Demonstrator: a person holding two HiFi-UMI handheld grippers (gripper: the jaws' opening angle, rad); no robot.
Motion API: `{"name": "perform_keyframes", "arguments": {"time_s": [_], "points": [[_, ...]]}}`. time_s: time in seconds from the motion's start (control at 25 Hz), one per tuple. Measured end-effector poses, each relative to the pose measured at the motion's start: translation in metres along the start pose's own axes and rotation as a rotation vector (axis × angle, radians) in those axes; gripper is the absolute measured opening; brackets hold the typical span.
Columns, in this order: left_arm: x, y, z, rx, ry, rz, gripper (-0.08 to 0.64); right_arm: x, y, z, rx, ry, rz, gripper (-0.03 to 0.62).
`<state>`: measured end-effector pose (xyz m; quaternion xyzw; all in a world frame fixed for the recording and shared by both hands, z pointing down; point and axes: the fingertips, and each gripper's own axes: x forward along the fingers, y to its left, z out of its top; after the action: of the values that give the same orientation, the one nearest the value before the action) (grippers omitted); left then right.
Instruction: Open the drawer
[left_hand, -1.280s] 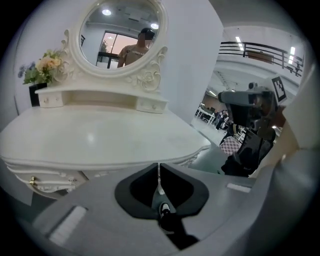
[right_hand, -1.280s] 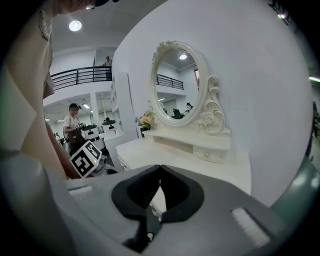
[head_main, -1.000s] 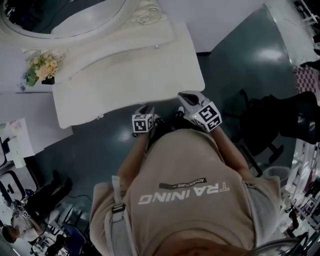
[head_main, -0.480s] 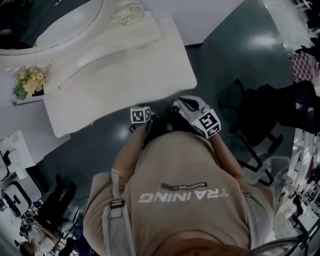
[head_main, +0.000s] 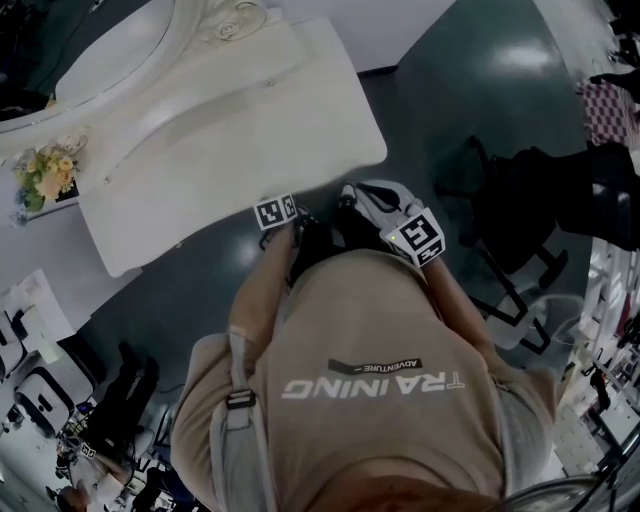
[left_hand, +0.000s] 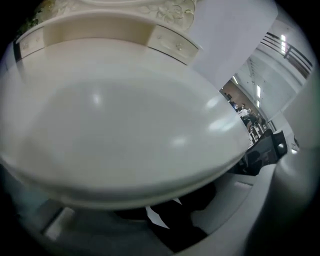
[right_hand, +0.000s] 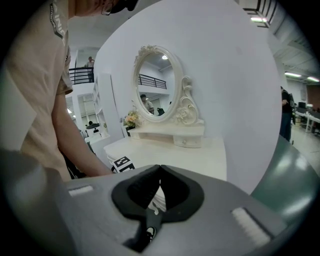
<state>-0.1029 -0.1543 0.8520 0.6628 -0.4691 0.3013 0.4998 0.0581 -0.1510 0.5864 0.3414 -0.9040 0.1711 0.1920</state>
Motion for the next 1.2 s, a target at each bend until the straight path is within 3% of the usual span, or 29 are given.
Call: {"name": "perform_keyframes", "arguments": {"time_s": [0.4, 0.64, 0.92, 1.2], "points": [[0.001, -0.007, -0.006, 0.006, 0.042, 0.049, 0.129, -0.011, -0.024, 0.008, -0.023, -0.024, 0.053, 0.003], [0.001, -0.009, -0.003, 0.010, 0.053, 0.096, 0.129, -0.005, -0.046, 0.019, -0.042, -0.039, 0.118, 0.003], [0.005, -0.009, 0.001, 0.037, 0.036, 0.154, 0.129, 0.010, -0.070, 0.005, -0.054, -0.027, 0.209, 0.003], [-0.002, -0.017, -0.027, 0.039, 0.085, 0.186, 0.129, 0.039, -0.069, -0.019, -0.049, 0.071, 0.238, 0.003]]}}
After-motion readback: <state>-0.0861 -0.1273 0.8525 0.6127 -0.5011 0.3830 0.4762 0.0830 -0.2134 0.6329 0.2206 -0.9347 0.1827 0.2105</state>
